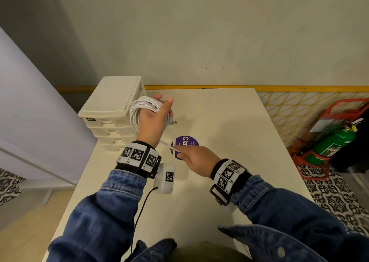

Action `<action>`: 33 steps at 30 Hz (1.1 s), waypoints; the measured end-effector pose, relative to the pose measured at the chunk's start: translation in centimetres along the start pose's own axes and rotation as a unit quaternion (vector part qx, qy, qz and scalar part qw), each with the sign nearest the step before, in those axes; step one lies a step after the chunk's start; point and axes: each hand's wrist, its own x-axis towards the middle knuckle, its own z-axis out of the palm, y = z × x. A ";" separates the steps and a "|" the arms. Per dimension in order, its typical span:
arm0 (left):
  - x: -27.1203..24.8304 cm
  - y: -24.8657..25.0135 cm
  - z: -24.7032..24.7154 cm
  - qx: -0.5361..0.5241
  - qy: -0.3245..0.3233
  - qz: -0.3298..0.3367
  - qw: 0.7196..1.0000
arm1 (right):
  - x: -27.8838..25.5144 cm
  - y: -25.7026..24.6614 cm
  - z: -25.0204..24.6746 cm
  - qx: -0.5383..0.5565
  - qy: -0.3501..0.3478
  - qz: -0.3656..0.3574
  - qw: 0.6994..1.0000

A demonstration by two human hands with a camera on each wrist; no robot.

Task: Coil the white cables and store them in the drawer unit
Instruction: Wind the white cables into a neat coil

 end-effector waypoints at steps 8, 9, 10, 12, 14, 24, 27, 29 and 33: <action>-0.6 -3.6 -2.0 0.225 -0.029 -0.121 0.967 | 0.9 1.0 -1.8 -0.061 0.053 -0.079 0.994; -0.8 -4.3 -2.0 0.255 -0.059 -0.148 0.954 | 1.0 1.1 -2.0 -0.069 0.073 -0.091 0.991; -1.1 -4.5 -1.9 0.287 -0.097 -0.168 0.938 | 1.1 1.1 -2.2 -0.075 0.095 -0.107 0.987; -1.7 -5.0 -1.3 0.264 -0.174 -0.216 0.924 | 1.2 1.0 -2.6 -0.065 0.138 -0.143 0.978; -2.3 -4.8 -0.6 0.139 -0.254 -0.280 0.915 | 0.9 0.8 -3.0 -0.032 0.167 -0.158 0.973; -3.7 -1.9 2.0 -0.019 -0.451 -0.283 0.846 | 0.0 0.2 -3.1 0.053 0.296 -0.138 0.944; -4.4 -1.9 2.5 -0.021 -0.456 -0.297 0.838 | 0.1 0.5 -3.0 0.070 0.300 -0.123 0.943; -4.6 -1.7 2.7 0.001 -0.462 -0.313 0.830 | 0.1 0.8 -3.0 0.129 0.264 -0.124 0.948; -4.4 -1.4 2.7 0.019 -0.479 -0.326 0.815 | 0.0 1.0 -2.8 0.227 0.166 -0.068 0.957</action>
